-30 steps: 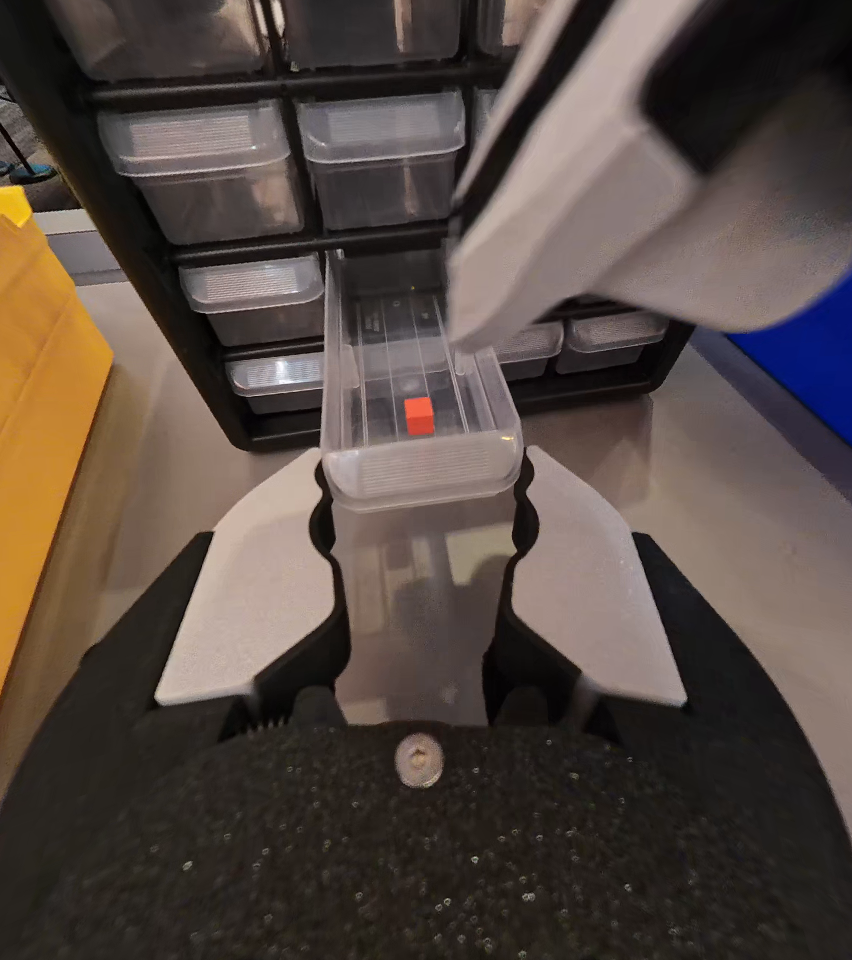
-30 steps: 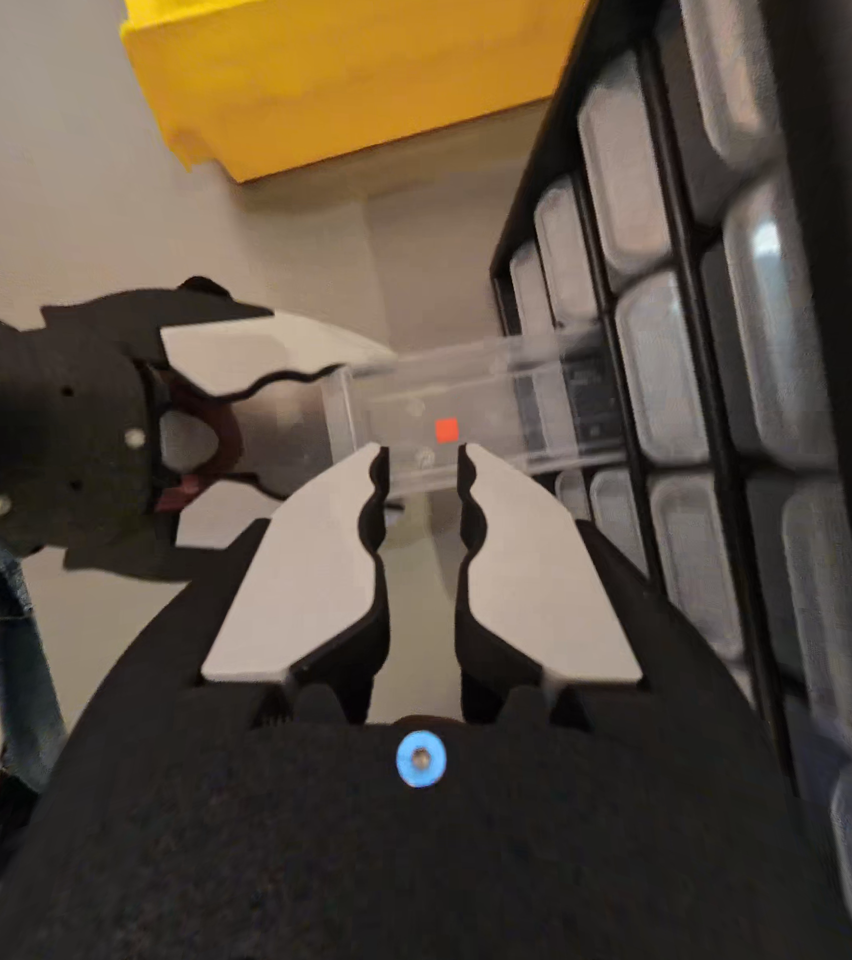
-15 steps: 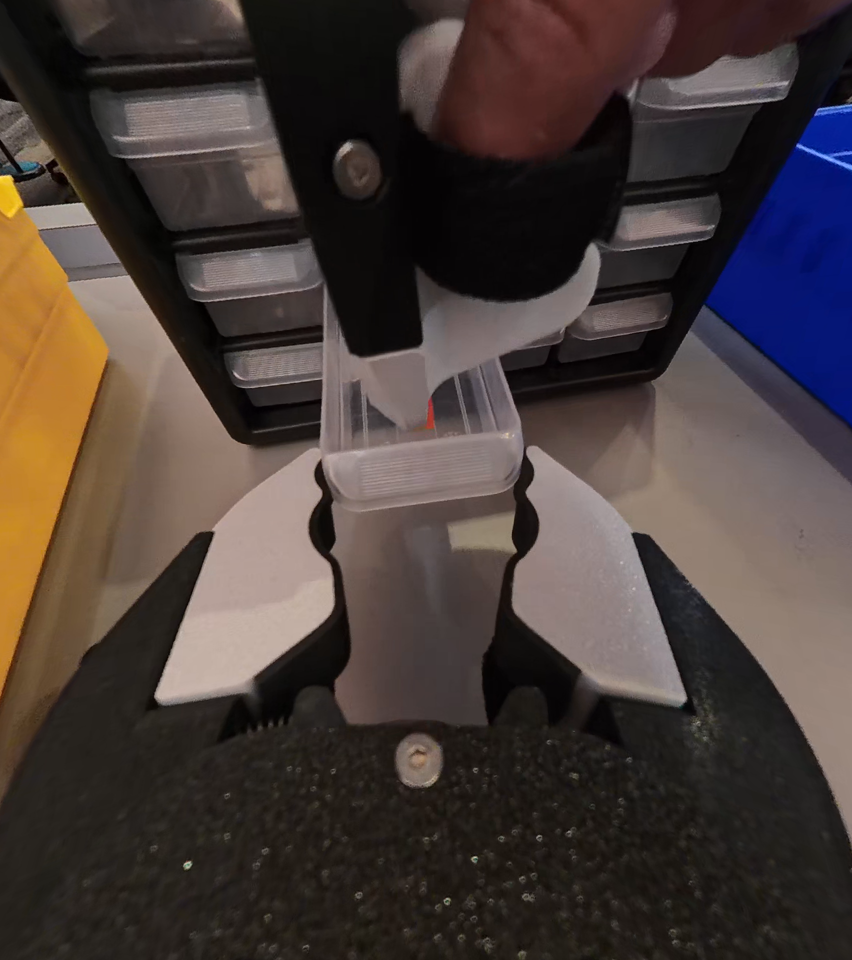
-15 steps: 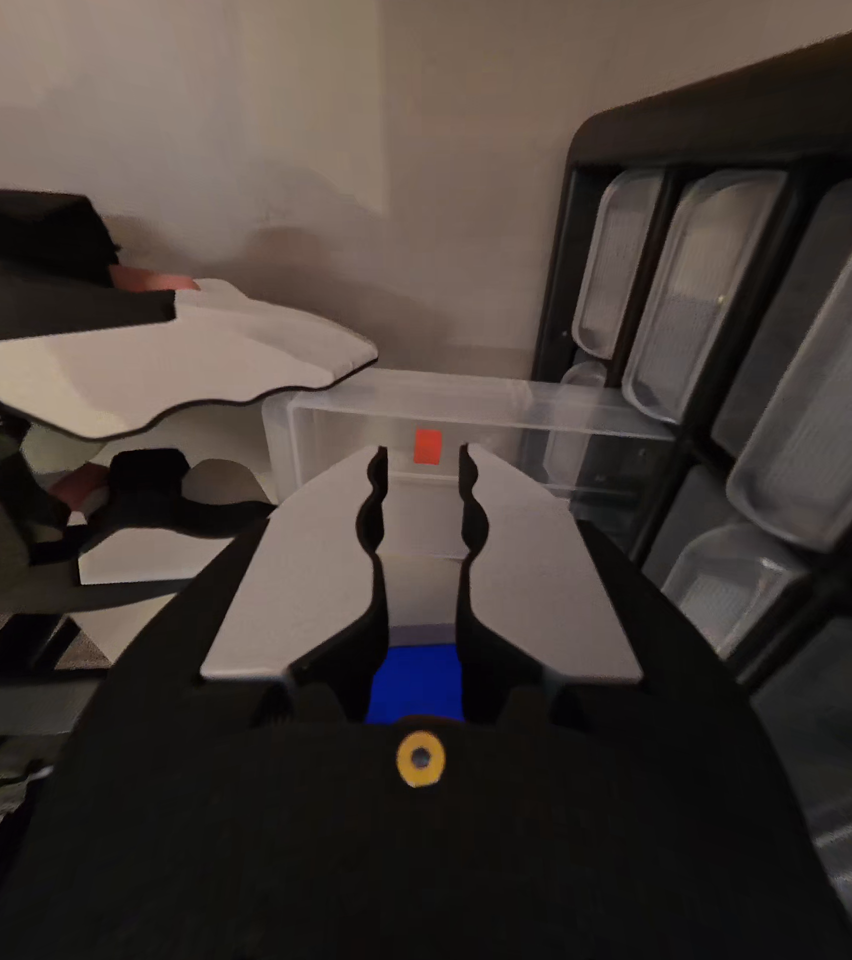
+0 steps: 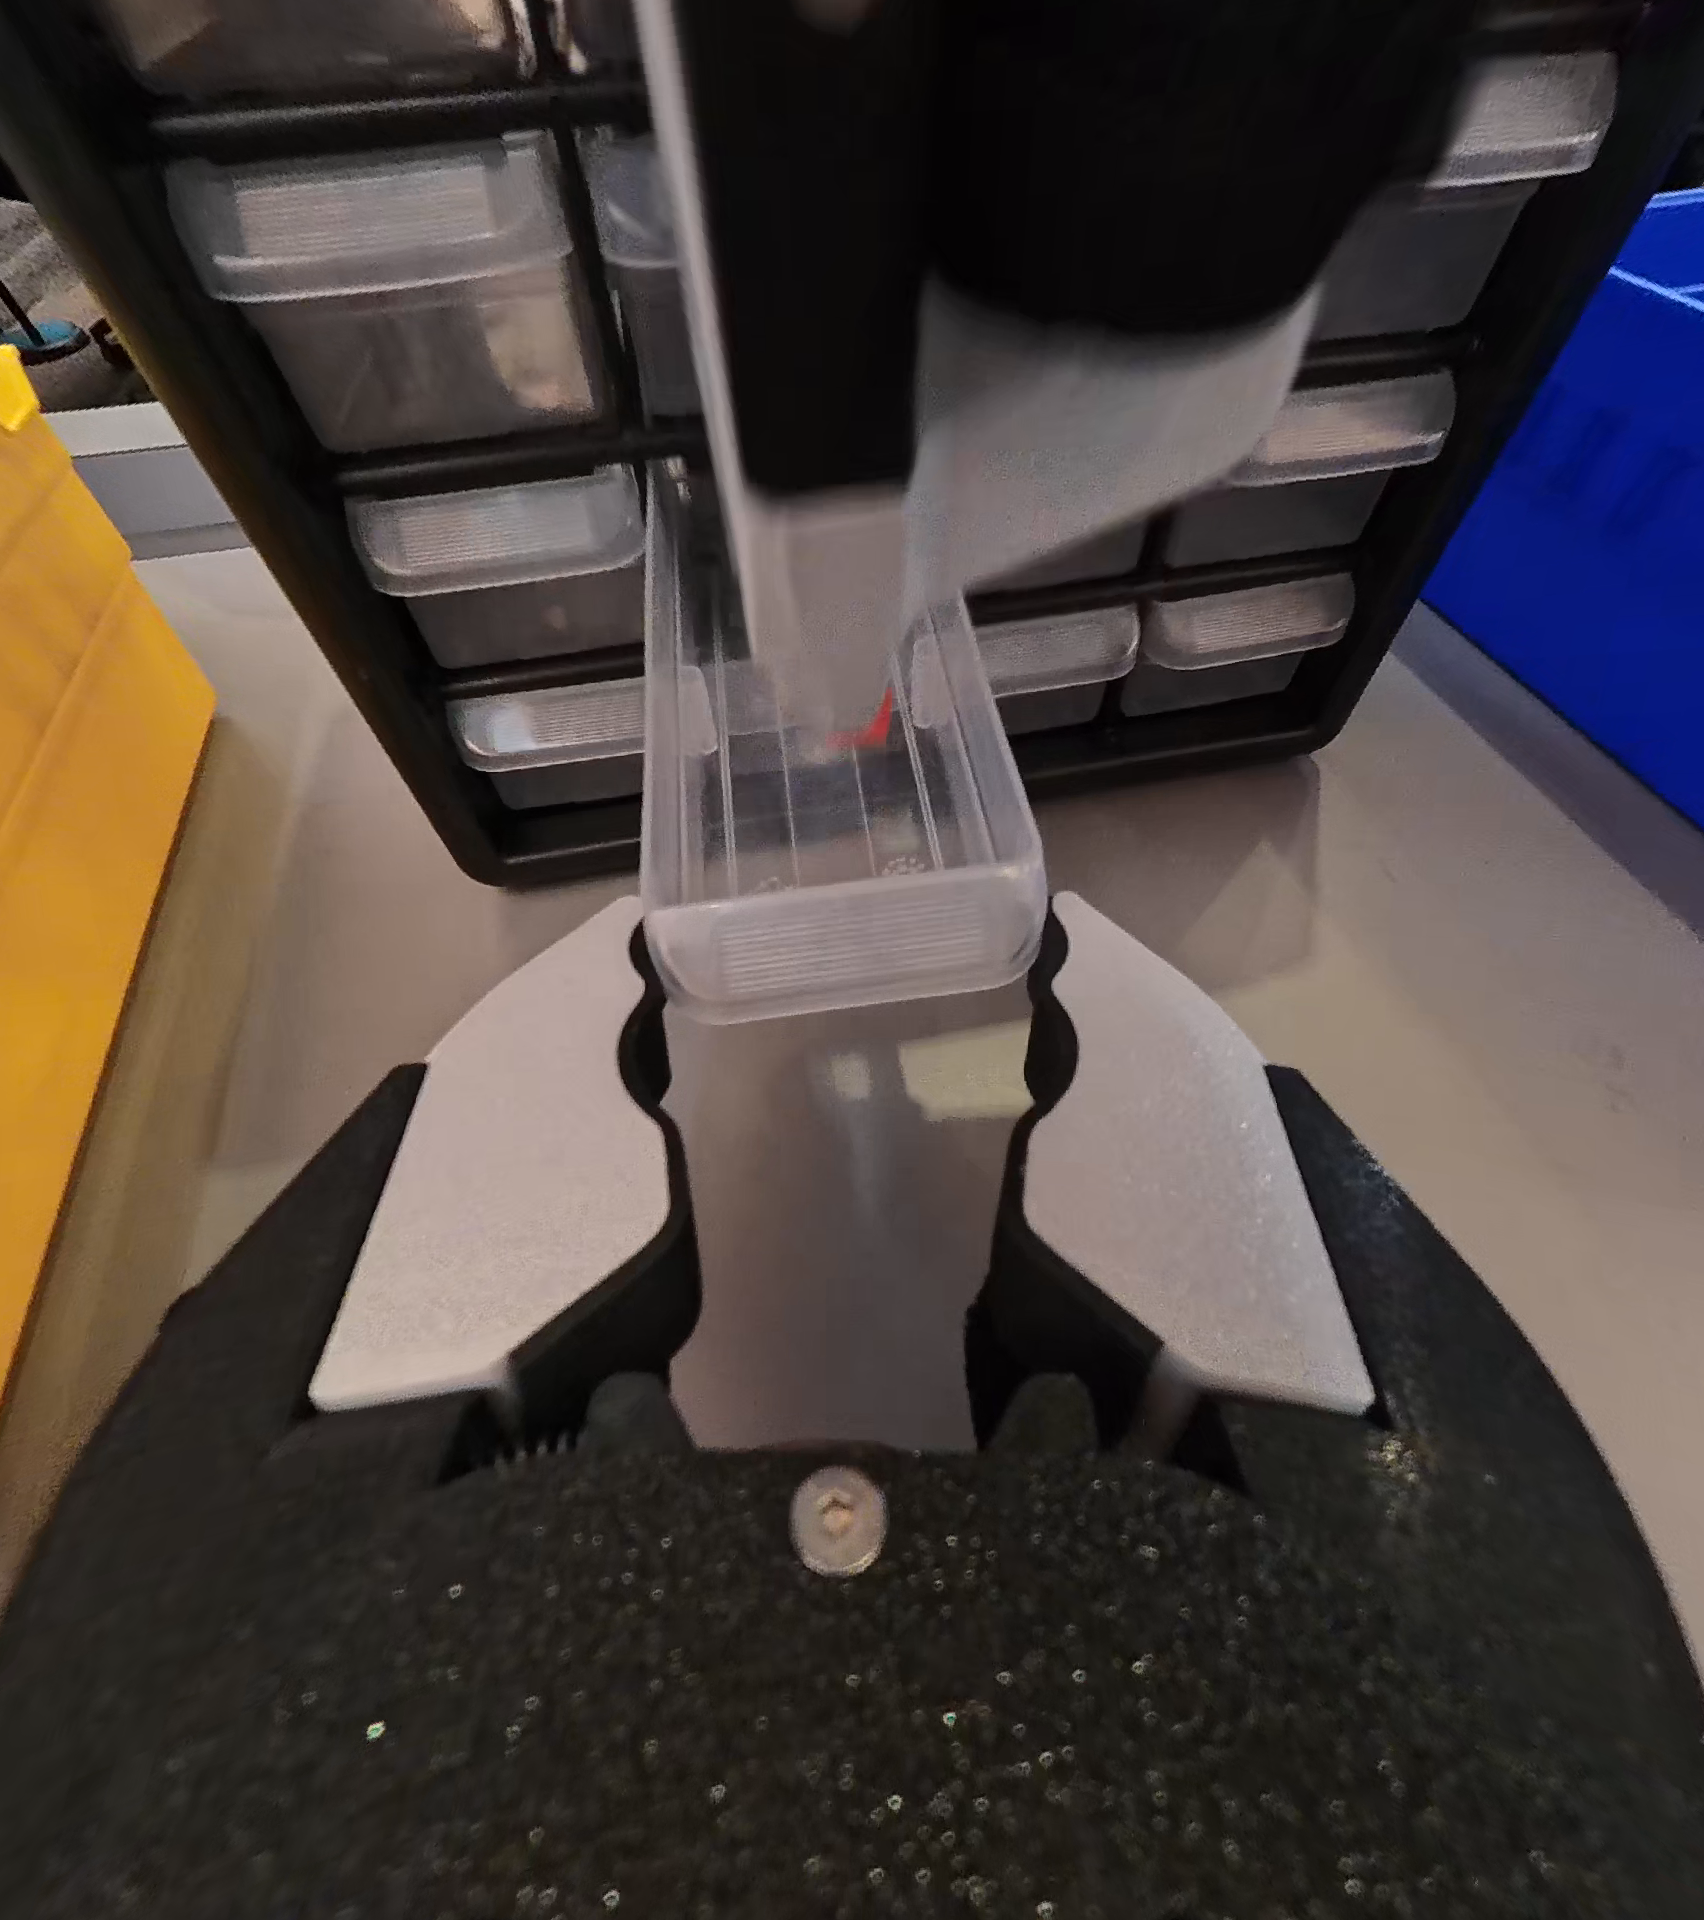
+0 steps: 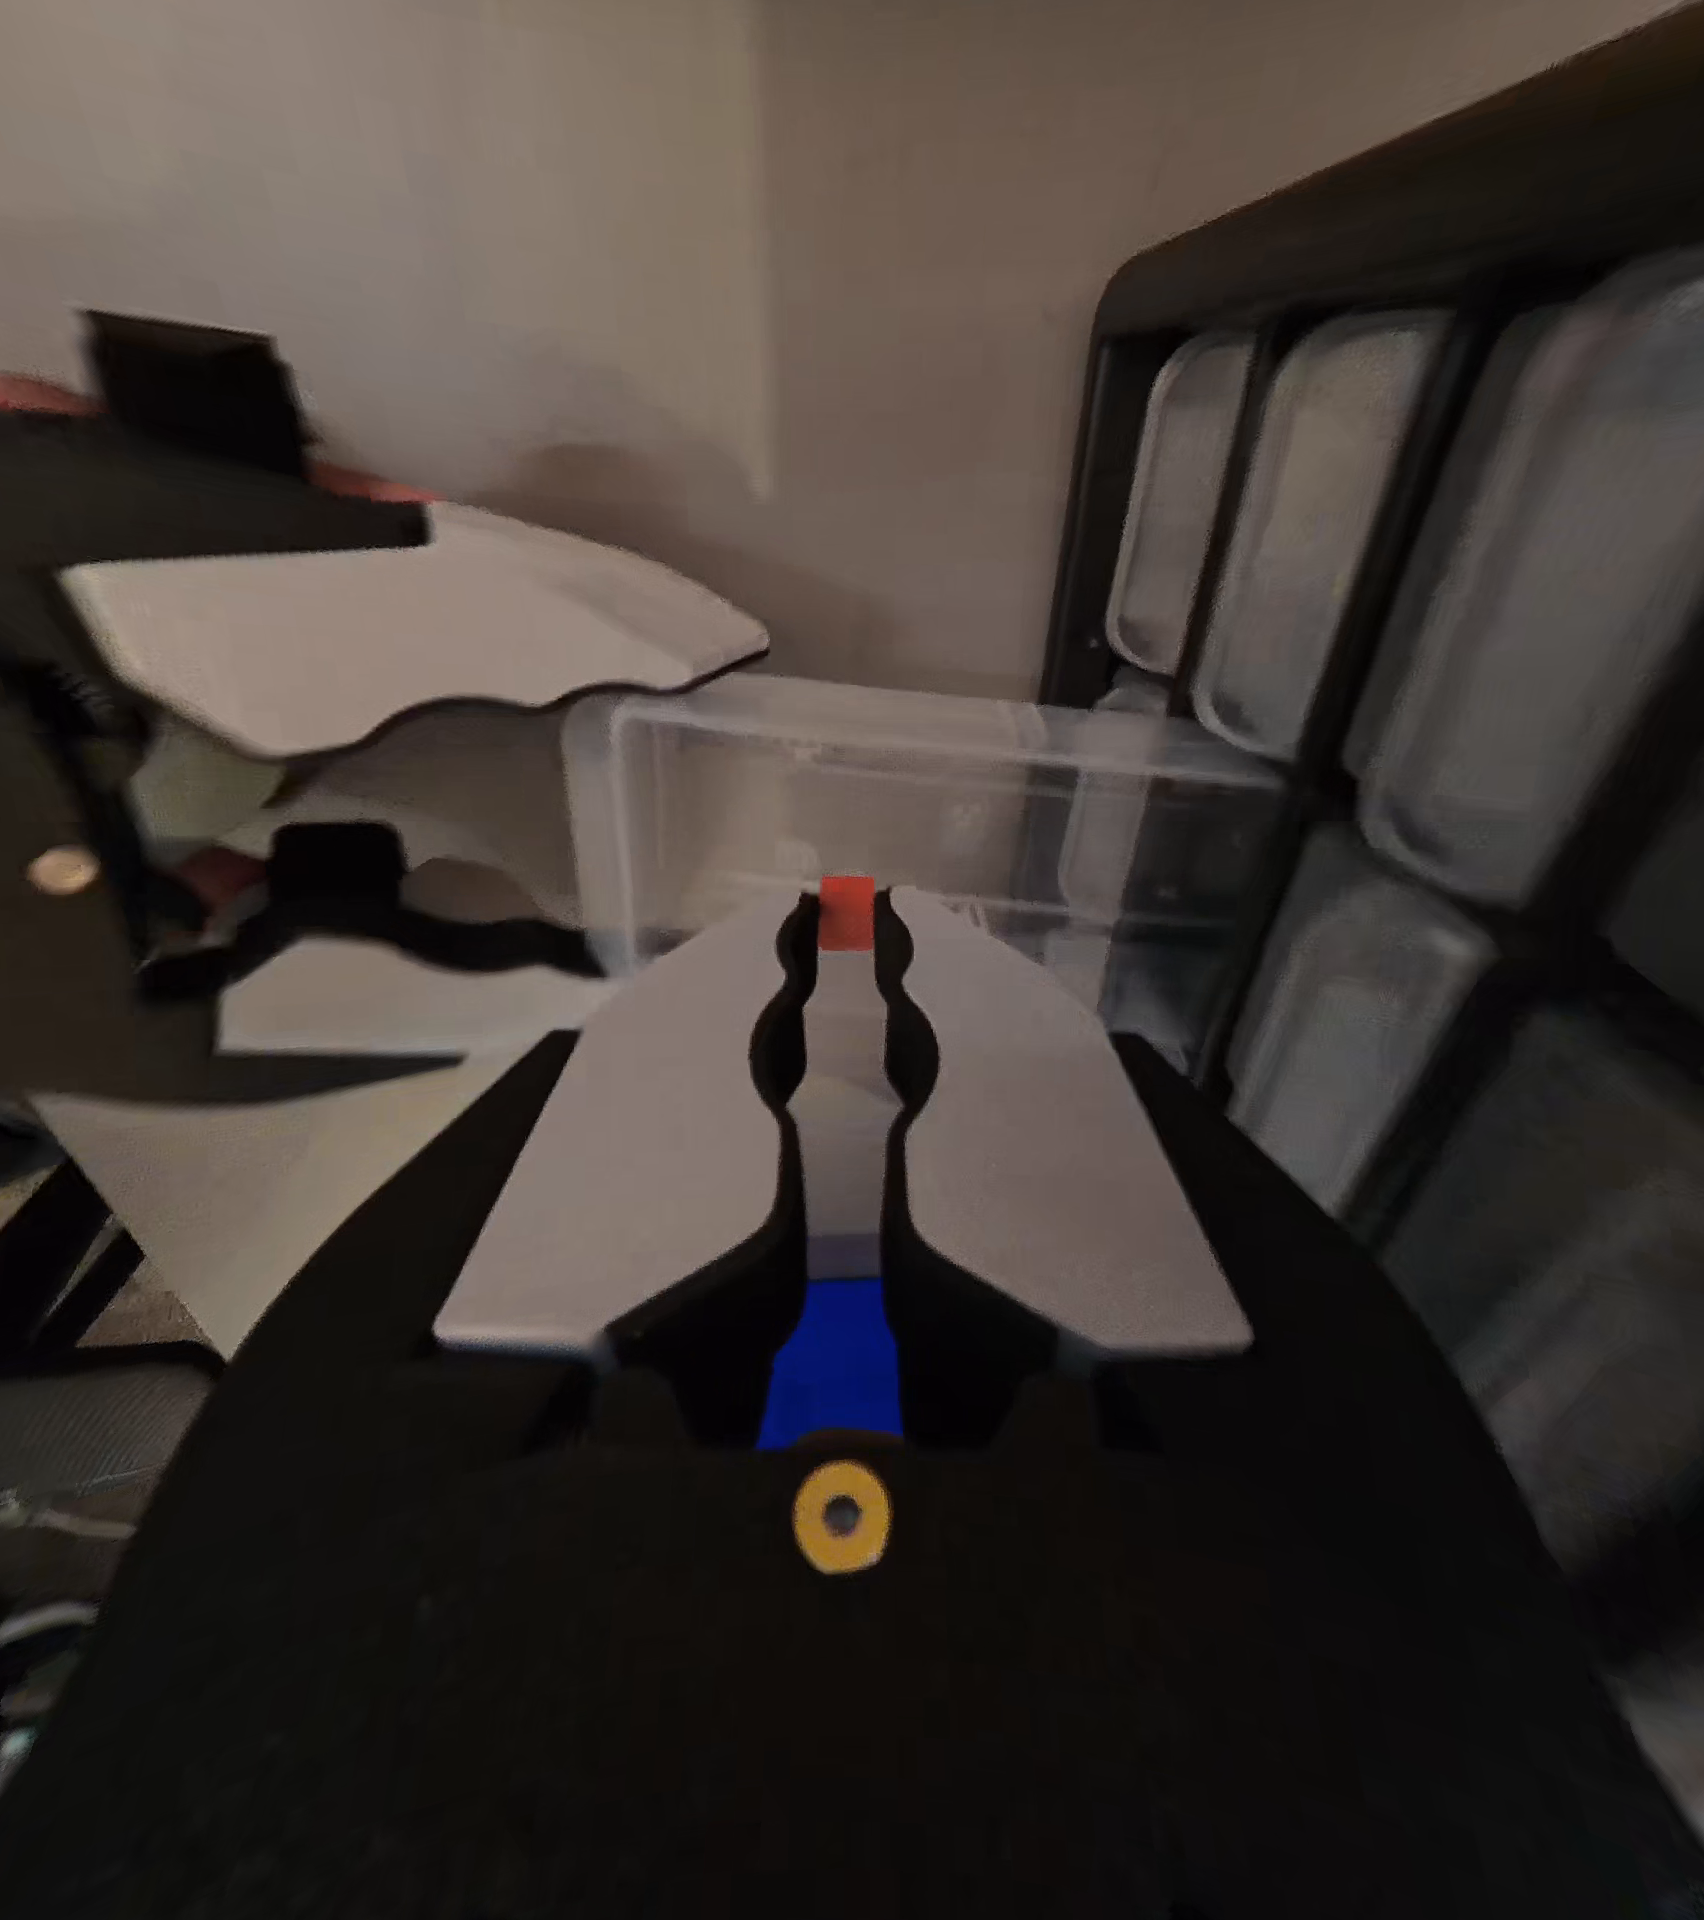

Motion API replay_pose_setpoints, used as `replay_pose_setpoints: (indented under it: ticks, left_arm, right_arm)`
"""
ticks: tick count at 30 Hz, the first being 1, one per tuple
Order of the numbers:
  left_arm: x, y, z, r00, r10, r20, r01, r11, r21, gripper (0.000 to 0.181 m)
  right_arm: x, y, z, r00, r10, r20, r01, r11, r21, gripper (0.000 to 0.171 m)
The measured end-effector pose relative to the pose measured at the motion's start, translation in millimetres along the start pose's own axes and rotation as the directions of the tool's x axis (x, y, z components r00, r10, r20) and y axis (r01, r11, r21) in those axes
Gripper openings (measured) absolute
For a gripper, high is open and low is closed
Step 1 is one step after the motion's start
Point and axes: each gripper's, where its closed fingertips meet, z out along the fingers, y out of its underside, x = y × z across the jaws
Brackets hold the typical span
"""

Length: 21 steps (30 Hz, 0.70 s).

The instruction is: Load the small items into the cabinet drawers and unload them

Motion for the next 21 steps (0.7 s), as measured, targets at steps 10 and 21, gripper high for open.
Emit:
replay_pose_setpoints:
  ticks: [10, 21]
  left_arm:
    - [-2, 0, 1, 1.0, 0.012, -0.01, -0.012, 1.0, -0.006, 0.067]
    - [-1, -4, 4, 1.0, 0.0, -0.012, 0.0, 1.0, -0.014, 0.067]
  right_arm:
    - [-11, 141, -128, 0.951, 0.239, -0.196, -0.165, 0.929, 0.332, 0.01]
    - [39, 321, 61, 0.735, 0.678, 0.007, -0.676, 0.731, 0.093, 0.01]
